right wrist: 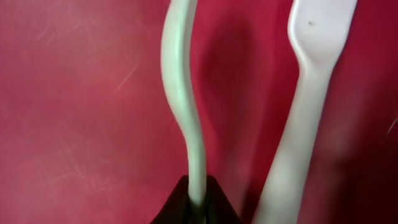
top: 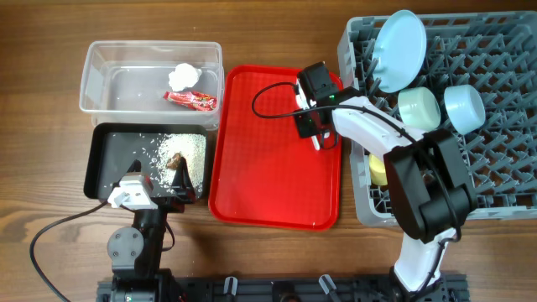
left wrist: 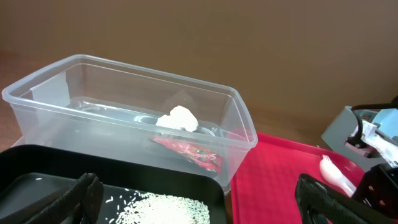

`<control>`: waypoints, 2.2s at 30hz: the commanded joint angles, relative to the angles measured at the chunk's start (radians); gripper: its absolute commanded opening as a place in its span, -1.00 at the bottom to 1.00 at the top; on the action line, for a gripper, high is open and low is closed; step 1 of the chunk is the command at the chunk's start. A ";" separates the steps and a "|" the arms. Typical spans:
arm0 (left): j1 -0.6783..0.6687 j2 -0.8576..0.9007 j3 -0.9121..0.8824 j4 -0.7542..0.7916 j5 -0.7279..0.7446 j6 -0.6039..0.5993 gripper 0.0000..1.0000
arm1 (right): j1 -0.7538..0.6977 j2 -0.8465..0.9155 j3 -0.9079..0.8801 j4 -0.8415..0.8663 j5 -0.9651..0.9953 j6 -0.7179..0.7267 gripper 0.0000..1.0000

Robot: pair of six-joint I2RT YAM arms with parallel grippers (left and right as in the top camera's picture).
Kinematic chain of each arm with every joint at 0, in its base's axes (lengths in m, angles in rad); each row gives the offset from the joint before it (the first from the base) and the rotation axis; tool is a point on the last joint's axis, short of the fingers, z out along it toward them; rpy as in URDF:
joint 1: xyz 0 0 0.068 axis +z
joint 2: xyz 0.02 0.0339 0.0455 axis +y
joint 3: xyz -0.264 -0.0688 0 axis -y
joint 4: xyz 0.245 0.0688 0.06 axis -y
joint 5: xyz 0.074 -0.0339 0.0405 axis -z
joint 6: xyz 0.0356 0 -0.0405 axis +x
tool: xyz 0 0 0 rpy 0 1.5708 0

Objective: Sort waste into correct bins and load items into the dishwasher rack

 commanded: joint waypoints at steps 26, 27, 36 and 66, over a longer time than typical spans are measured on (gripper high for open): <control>0.008 -0.007 -0.003 -0.007 0.008 0.013 1.00 | -0.116 -0.416 0.026 -0.114 0.170 -0.093 0.05; 0.008 -0.007 -0.003 -0.007 0.008 0.013 0.99 | -0.098 -0.426 0.026 -0.110 0.145 -0.092 0.08; 0.008 -0.007 -0.003 -0.007 0.008 0.013 0.99 | 0.011 -0.205 0.019 0.004 0.108 0.016 0.19; 0.008 -0.007 -0.003 -0.007 0.008 0.013 1.00 | 0.012 -0.201 0.021 -0.014 0.076 0.063 -0.91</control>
